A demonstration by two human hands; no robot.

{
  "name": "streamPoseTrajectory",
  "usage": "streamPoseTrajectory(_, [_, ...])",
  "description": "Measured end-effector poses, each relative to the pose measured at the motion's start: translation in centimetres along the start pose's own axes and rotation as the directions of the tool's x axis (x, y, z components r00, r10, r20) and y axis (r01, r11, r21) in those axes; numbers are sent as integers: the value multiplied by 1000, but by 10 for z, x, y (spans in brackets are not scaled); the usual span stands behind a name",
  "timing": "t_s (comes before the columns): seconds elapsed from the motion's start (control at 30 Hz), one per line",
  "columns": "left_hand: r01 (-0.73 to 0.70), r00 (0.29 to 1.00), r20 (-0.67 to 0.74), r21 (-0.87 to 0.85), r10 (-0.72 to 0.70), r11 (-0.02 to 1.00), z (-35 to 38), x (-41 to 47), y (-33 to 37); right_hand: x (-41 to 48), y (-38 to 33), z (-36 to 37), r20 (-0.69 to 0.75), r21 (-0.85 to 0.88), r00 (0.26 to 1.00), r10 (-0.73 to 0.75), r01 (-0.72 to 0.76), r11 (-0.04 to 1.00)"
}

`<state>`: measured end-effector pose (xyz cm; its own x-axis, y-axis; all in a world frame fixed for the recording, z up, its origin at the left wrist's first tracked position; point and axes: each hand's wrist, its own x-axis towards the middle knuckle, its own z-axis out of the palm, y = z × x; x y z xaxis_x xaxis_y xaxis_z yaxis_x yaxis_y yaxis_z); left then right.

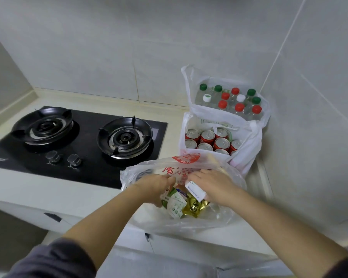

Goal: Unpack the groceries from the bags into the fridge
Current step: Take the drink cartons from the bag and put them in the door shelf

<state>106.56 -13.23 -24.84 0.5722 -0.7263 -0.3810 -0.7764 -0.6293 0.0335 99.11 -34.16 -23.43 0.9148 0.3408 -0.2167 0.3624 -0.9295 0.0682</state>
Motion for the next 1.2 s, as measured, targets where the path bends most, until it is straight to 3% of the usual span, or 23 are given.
streamPoseTrajectory(0.4, [-107, 993, -65, -176, 97, 978, 10, -3, 6, -12, -5, -6, -40, 133, 995, 88, -82, 988])
streamPoseTrajectory(0.53, [-74, 996, -78, -329, 51, 941, -1, -6, 10, -14, -2, -14, -58, 216, 988, 144, -128, 968])
streamPoseTrajectory(0.7, [-14, 980, -190, -336, -53, 942, -37, -24, 13, -24, -8, -50, -91, 309, 986, 139, -105, 945])
streamPoseTrajectory(0.87, [-68, 909, -400, -421, -118, 905, -99, -80, 8, -28, -23, -108, -203, 408, 970, 133, -40, 912])
streamPoseTrajectory(1.0, [-84, 806, -552, -462, -212, 883, -133, -130, -8, -20, -40, -159, -366, 506, 920, 139, 71, 859])
streamPoseTrajectory(1.2, [-6, 681, -656, -448, -324, 894, -156, -197, -55, 20, -89, -220, -495, 569, 869, 10, 316, 759])
